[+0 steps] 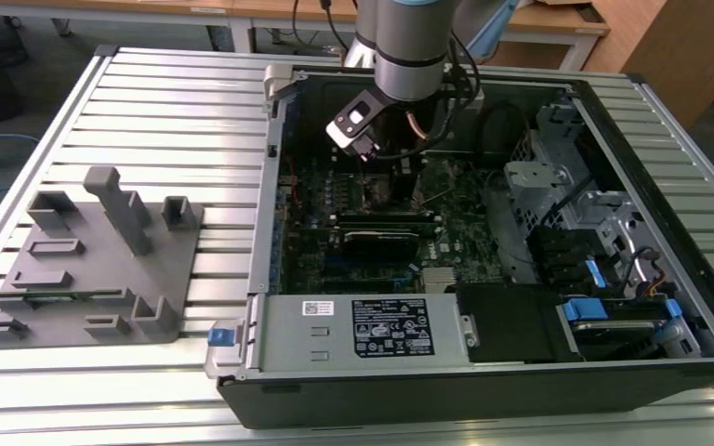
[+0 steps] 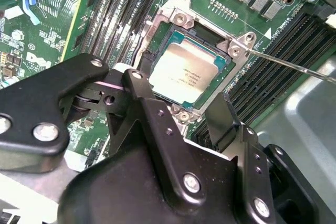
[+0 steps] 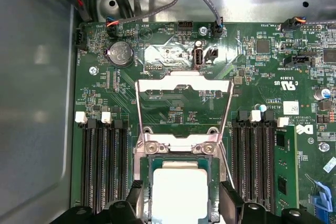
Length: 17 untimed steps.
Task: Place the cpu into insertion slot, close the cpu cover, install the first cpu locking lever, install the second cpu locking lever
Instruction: 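Place the cpu into insertion slot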
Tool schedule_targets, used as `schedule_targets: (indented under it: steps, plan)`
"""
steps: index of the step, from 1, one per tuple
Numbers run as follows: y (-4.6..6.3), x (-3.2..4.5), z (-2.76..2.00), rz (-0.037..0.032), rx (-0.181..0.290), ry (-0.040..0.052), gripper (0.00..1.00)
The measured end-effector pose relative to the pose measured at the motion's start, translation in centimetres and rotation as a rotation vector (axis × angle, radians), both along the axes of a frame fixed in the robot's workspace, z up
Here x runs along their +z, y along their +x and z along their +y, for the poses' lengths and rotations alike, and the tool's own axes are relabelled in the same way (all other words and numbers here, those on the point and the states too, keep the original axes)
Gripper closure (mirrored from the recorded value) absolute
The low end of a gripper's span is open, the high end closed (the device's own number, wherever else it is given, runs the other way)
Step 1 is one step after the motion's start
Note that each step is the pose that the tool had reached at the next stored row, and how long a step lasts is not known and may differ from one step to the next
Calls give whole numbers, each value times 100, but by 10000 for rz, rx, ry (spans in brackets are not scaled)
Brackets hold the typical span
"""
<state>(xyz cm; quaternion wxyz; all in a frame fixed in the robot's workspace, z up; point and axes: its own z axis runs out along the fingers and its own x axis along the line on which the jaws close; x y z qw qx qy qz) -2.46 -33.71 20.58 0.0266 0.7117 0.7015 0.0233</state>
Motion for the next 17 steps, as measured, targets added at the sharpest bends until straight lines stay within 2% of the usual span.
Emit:
schedule_targets:
  steps: [2,3,4,6,7,9,10,12,13,14,17]
  plan:
    - [0,2,0,1,0,-1,34]
    - [0,2,0,1,0,-1,40]
    - [0,3,0,0,0,-1,40]
    - [0,4,0,0,0,-1,53]
    - [0,5,0,0,0,0,53]
    - [0,6,0,0,0,-1,64]
    - [0,6,0,0,-1,0,64]
    - [0,8,0,0,0,-1,76]
    - [0,8,0,0,0,0,76]
    - [0,9,0,0,-1,-1,82]
    - [0,11,0,0,0,0,82]
